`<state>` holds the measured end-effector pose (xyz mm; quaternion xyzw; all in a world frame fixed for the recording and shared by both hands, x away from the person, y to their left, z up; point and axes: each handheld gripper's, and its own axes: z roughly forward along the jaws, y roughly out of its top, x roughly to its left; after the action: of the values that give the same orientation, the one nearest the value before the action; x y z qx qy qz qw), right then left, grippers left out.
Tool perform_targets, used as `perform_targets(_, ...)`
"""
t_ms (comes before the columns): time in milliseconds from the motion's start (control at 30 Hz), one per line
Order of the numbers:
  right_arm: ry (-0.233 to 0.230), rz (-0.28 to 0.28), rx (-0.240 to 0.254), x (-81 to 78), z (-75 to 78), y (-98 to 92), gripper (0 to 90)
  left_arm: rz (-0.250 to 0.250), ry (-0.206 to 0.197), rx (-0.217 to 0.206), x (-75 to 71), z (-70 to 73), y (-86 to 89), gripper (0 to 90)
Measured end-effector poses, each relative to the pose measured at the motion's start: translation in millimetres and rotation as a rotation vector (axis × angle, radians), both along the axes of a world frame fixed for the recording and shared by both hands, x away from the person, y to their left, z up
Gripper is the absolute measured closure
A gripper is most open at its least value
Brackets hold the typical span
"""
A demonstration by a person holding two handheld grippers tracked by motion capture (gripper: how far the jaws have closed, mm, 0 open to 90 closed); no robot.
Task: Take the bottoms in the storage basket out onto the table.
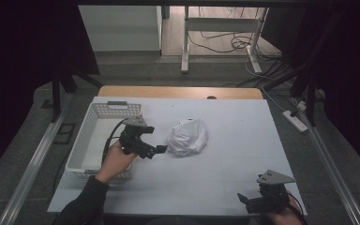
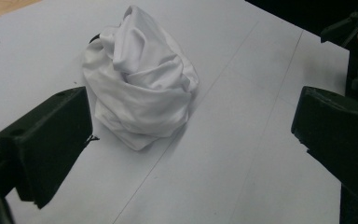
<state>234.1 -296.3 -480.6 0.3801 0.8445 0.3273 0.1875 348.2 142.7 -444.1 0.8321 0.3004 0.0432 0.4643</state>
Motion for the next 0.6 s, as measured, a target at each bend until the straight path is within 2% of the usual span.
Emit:
perform_targets(167,0.000,0.000,0.000,0.0,0.0,0.0,0.2,-0.002,-0.010,0.021,-4.1,-0.6,-0.1,0.0)
perform_targets(333,0.000,0.001,0.000,-0.1,0.1,0.1,0.2,-0.006,0.003,0.011,-5.7,-2.4,2.2,0.0)
perform_targets(467,0.000,0.001,0.001,-0.1,0.1,0.0,0.2,-0.015,-0.002,0.031,-8.4,-3.1,5.0,0.0)
perform_targets(600,-0.001,0.004,0.000,-0.2,0.1,0.1,0.2,-0.017,0.011,0.010,-10.2,-4.3,10.4,0.0)
